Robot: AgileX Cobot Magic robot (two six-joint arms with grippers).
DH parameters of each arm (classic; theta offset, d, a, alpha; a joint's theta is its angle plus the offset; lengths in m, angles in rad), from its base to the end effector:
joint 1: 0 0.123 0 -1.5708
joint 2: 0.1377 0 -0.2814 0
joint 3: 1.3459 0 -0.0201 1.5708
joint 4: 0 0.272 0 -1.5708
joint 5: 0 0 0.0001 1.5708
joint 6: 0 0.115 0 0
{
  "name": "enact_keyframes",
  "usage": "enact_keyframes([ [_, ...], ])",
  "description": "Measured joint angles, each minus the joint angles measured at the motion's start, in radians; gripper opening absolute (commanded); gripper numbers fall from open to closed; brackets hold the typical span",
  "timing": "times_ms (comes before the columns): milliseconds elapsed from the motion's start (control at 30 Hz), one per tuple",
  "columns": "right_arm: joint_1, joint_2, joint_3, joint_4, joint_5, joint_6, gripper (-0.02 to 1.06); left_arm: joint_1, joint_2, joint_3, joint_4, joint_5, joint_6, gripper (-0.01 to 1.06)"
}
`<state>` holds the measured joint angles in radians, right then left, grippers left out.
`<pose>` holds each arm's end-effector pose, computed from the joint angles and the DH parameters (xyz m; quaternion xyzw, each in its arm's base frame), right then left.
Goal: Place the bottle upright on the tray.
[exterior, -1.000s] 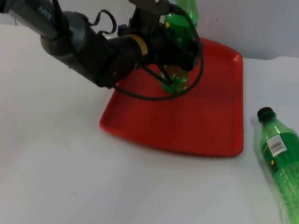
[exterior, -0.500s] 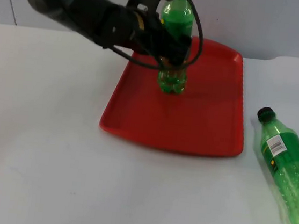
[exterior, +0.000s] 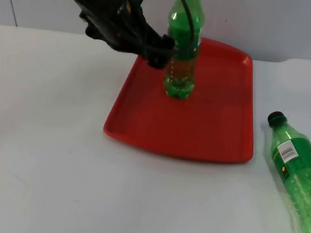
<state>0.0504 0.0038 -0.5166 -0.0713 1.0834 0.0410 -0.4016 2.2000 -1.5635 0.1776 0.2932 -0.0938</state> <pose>0.0365 -0.0054 0.2795 -0.0020 0.8553 -0.0119 0.5181 0.4759 -0.1957 0.1153 0.2121 0.9090 -0.0344 0.3572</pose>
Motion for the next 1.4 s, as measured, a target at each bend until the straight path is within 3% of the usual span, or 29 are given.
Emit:
enact_keyframes([
  [267, 0.000, 0.000, 0.000, 0.000, 0.000, 0.000, 1.05, 0.000, -0.124, 0.000, -0.002, 0.167, 0.000, 1.05],
  [600, 0.000, 0.000, 0.000, 0.000, 0.000, 0.000, 1.05, 0.000, -0.291, 0.000, -0.043, 0.304, 0.053, 1.05],
  [900, 0.000, 0.000, 0.000, 0.000, 0.000, 0.000, 1.05, 0.000, -0.433, 0.000, -0.178, 0.379, 0.164, 1.05],
  [1133, 0.000, 0.000, 0.000, 0.000, 0.000, 0.000, 1.05, 0.000, -0.518, 0.000, -0.183, 0.453, 0.177, 1.05],
  [1400, 0.000, 0.000, 0.000, 0.000, 0.000, 0.000, 1.05, 0.000, -0.622, 0.027, -0.193, 0.471, 0.199, 1.05],
])
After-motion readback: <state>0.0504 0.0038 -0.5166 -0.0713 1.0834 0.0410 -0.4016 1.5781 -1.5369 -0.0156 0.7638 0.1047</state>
